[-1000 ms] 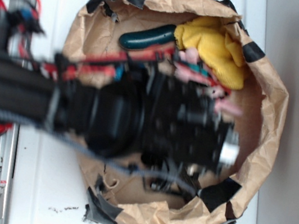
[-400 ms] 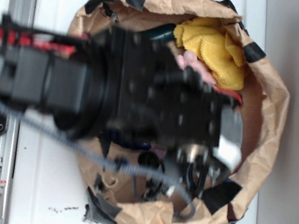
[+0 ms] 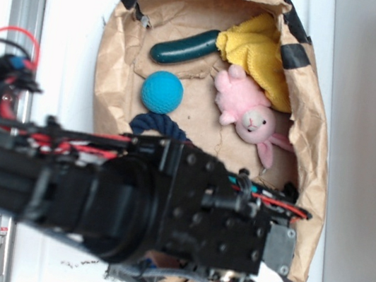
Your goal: Grab the wood chip.
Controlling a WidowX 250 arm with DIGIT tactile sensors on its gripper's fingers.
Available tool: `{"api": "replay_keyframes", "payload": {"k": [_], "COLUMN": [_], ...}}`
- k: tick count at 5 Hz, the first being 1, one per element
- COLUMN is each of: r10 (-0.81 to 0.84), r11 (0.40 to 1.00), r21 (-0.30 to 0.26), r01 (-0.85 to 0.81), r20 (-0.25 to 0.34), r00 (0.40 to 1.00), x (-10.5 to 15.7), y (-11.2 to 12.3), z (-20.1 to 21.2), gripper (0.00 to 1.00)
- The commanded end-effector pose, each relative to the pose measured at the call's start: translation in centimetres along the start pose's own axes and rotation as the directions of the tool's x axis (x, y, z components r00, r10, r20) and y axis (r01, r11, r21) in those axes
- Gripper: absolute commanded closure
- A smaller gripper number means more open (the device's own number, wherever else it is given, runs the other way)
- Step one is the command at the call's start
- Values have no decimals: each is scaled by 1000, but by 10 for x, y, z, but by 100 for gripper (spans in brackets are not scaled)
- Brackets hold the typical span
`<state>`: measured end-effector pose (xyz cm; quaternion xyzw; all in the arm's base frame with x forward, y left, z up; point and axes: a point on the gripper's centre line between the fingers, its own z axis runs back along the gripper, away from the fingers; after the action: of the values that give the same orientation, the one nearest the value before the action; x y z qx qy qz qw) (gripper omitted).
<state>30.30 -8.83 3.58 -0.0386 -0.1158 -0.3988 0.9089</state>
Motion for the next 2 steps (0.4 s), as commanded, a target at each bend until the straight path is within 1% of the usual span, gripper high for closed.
{"api": "replay_keyframes", "payload": {"k": [1,2], "r10": [9,96], "r11": [999,995], "r21": [-48,24], "r01": [-7,-96], "r20": [33,4], "r00": [999,995], "x": [-7,-13], "y": [12,25], "z": [-24,-9], "gripper": [100,100]}}
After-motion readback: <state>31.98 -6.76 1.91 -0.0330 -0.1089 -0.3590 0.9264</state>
